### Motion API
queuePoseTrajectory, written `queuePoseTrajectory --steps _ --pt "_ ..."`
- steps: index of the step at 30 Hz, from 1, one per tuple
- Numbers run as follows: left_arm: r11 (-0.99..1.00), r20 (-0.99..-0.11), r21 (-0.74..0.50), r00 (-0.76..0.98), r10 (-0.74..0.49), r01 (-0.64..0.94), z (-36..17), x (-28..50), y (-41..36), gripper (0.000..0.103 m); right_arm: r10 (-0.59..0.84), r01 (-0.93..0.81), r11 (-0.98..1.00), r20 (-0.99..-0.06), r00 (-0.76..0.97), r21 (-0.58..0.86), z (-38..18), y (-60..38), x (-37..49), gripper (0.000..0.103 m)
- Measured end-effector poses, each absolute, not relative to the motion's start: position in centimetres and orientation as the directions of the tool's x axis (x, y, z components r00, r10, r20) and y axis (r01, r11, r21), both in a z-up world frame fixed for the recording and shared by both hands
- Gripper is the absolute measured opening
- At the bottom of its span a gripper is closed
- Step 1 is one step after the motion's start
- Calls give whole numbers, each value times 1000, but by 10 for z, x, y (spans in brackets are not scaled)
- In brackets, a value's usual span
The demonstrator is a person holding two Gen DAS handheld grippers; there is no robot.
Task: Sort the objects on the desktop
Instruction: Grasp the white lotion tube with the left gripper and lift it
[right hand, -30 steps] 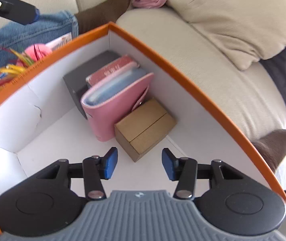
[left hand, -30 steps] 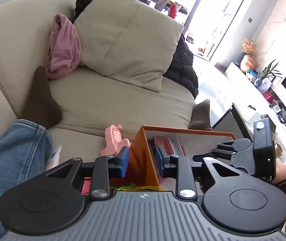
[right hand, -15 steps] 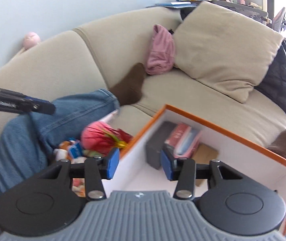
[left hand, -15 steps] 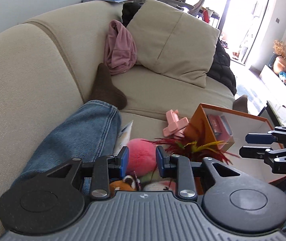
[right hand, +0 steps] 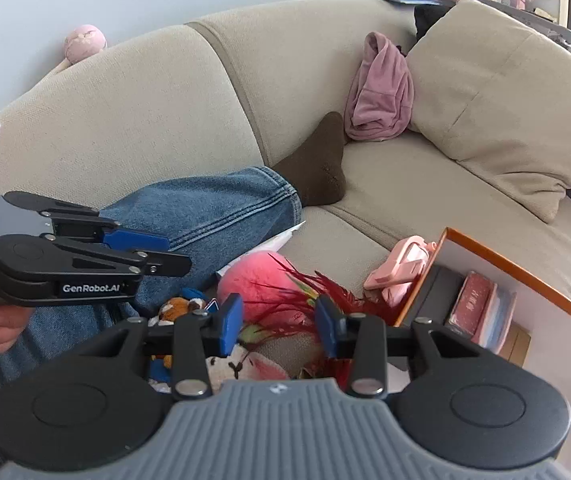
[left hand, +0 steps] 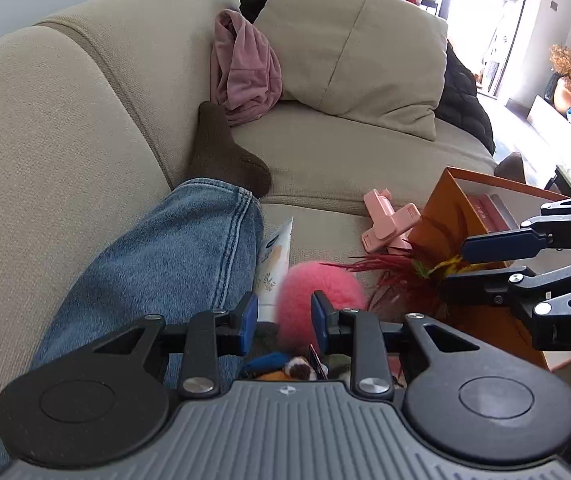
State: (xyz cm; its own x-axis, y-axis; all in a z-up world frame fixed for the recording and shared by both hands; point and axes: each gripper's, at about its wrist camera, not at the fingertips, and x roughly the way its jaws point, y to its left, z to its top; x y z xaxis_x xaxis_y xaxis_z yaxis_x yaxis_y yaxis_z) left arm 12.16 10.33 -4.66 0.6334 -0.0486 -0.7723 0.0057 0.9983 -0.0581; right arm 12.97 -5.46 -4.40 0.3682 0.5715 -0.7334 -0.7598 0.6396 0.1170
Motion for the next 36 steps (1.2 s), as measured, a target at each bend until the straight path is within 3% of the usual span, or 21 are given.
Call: queuePoseTrajectory --steps 9,17,19,21,29,34,36 --pt "997 -851 0 523 -43 83 -74 207 93 33 463 -737 668 -832 304 103 -64 -21 207 38" --pt "993 -916 56 401 12 100 -115 250 83 33 452 -773 629 -847 281 80 -76 -17 220 38" --pt "993 -922 67 386 23 102 -122 251 83 33 463 -781 618 -846 265 94 -74 -20 219 39" --pt "992 -922 83 384 42 91 -127 249 85 28 474 -787 608 -843 256 103 -70 -23 217 48" --pt "1000 -904 -7 426 -14 18 -116 228 105 16 508 -848 518 -838 199 113 -54 -37 180 63" --pt "992 -873 -114 482 -77 -46 -98 194 123 16 435 -899 437 -867 242 -31 -66 -30 155 64" --pt "986 -853 -150 514 -92 -73 -90 177 128 16 384 -909 396 -877 291 -128 -77 -21 150 59"
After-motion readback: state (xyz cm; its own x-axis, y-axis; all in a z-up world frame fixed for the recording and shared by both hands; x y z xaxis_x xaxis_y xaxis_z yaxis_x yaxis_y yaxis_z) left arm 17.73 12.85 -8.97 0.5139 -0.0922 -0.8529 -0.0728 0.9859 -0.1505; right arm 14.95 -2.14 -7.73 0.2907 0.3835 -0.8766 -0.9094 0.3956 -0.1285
